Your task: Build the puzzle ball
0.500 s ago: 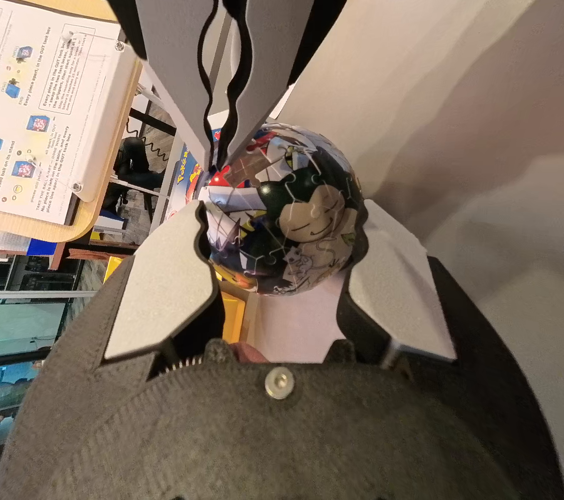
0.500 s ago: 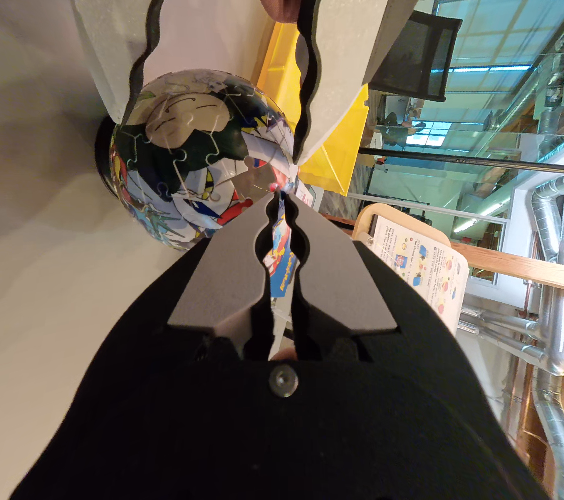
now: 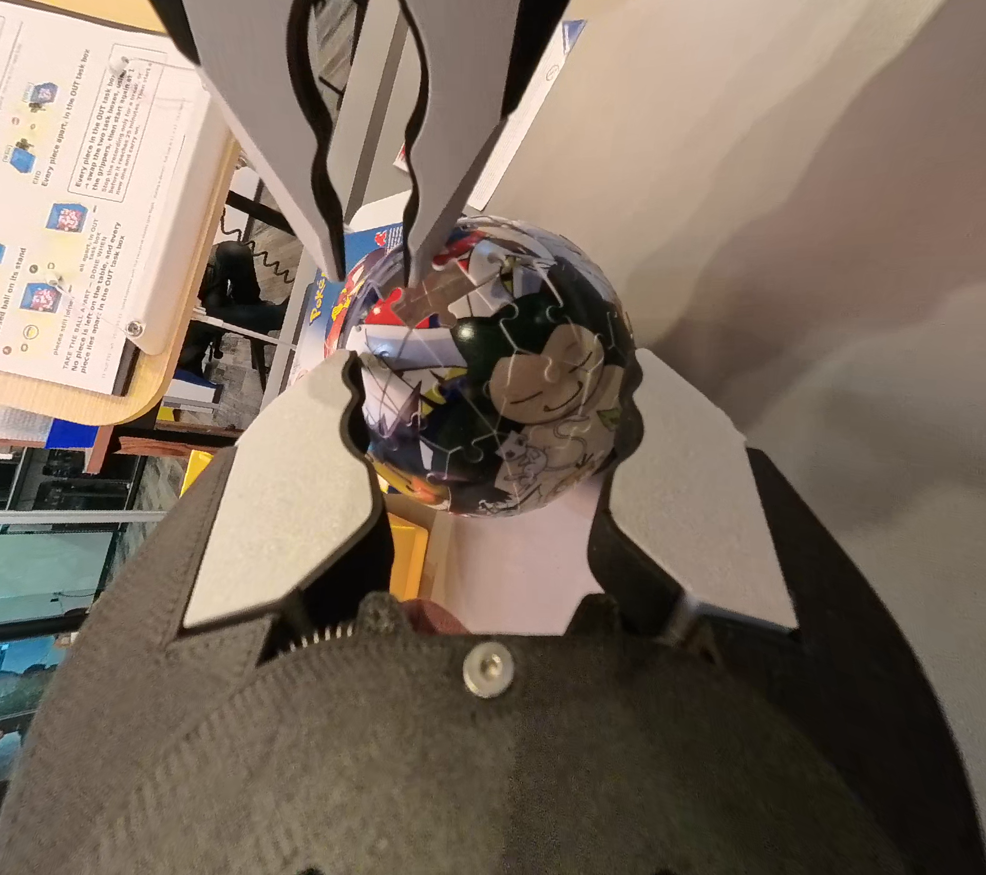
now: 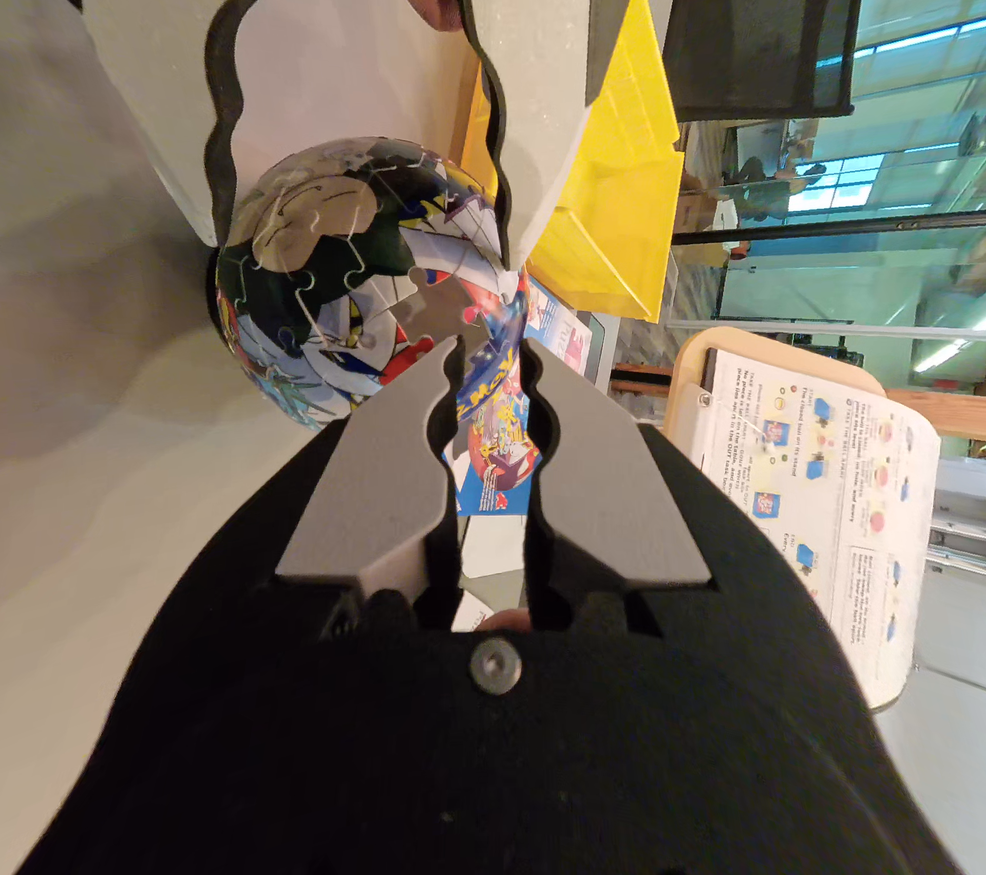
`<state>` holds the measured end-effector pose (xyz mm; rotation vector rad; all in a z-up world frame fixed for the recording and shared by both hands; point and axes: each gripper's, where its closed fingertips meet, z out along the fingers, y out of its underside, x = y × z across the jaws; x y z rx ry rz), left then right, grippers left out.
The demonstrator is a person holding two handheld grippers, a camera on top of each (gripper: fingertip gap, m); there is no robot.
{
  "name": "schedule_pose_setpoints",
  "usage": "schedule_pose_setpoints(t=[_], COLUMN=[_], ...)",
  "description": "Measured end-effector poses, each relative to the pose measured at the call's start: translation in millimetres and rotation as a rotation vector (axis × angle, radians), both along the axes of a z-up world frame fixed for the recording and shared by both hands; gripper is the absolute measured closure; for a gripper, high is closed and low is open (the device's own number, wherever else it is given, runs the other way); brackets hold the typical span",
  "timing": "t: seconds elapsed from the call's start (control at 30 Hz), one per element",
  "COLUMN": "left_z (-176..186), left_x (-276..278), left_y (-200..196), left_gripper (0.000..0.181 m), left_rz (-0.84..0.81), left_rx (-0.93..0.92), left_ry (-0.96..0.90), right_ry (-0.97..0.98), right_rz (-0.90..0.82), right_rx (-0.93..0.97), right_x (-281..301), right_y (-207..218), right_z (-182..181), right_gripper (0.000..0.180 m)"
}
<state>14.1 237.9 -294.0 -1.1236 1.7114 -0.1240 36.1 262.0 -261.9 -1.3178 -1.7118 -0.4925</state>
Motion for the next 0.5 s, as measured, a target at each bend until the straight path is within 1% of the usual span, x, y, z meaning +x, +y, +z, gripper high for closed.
schedule_pose_setpoints(t=[0.1, 0.17, 0.37, 0.5], left_z=[0.1, -0.1, -0.5, 0.4], left_x=[-0.4, -0.4, 0.2, -0.5], left_y=[0.2, 0.2, 0.1, 0.6], left_gripper=[0.09, 0.089, 0.089, 0.091], left_rz=[0.0, 0.001, -0.003, -0.009], left_rx=[0.0, 0.0, 0.001, -0.001], left_ry=[0.003, 0.005, 0.008, 0.014], right_ry=[0.013, 0.034, 0.102, 0.109], right_rz=[-0.014, -0.028, -0.051, -0.053], right_rx=[-0.015, -0.055, -0.113, -0.107], right_x=[-1.2, -1.8, -3.2, -4.2], right_y=[2.8, 3.2, 4.5, 5.3], right_z=[-1.6, -3.8, -4.1, -3.8], right_gripper=[0.164, 0.169, 0.175, 0.177])
